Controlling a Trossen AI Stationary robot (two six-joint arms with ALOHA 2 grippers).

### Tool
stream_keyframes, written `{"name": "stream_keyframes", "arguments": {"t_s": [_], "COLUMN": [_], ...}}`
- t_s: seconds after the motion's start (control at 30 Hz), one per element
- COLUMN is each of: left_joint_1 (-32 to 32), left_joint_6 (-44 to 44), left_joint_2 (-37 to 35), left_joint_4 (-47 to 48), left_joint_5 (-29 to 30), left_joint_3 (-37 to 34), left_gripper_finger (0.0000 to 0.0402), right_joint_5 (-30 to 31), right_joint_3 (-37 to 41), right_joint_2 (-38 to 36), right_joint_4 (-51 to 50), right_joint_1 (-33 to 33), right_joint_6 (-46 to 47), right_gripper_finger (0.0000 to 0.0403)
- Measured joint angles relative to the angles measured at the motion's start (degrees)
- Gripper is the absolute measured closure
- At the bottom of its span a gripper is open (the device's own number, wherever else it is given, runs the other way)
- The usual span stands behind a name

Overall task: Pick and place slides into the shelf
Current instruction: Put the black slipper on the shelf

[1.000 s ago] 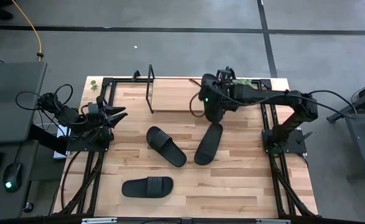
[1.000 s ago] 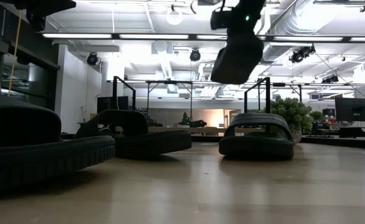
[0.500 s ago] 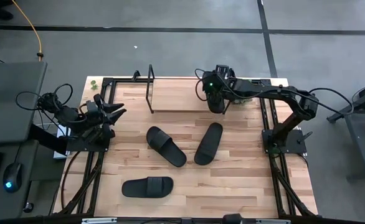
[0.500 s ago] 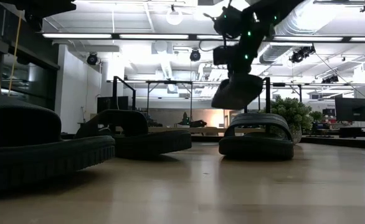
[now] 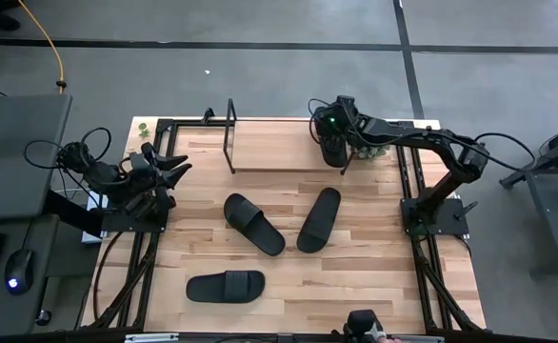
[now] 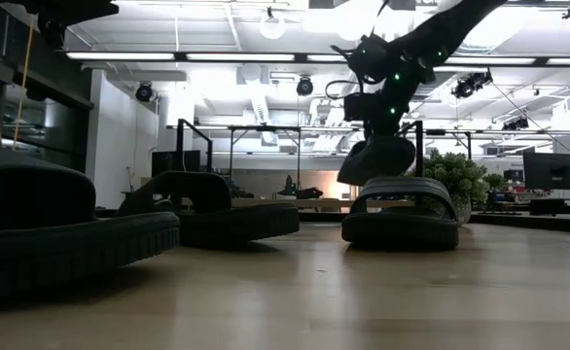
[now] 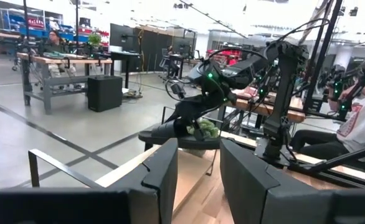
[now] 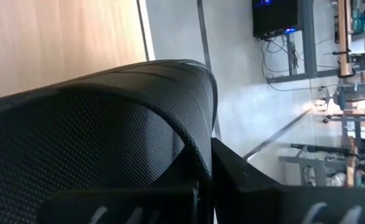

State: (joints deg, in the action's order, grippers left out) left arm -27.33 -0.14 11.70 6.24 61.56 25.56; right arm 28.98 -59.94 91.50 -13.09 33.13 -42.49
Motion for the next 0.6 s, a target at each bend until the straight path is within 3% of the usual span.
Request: {"name": "stream_keyframes", "arguments": {"t_s": [0.37, 0.6], "left_joint_1": [0.0, 0.0], "left_joint_6": [0.13, 0.42], "left_joint_2": [0.0, 0.0], "left_joint_4": [0.0, 0.02], "left_joint_5": [1.06, 1.07], "left_joint_3": [0.0, 0.0], "left_gripper_finger": [0.0295, 0.0295], "right_joint_5": [-0.91, 2.68], "right_joint_3": [0.89, 0.89], "right_joint_2": [0.0, 0.02], "right_joint_4": [0.48, -1.47], "right_joint_1": [-0.55, -2.43], "right_joint_6": [1.9, 4.42], "right_gripper_finger": [0.0403, 0.0403]}}
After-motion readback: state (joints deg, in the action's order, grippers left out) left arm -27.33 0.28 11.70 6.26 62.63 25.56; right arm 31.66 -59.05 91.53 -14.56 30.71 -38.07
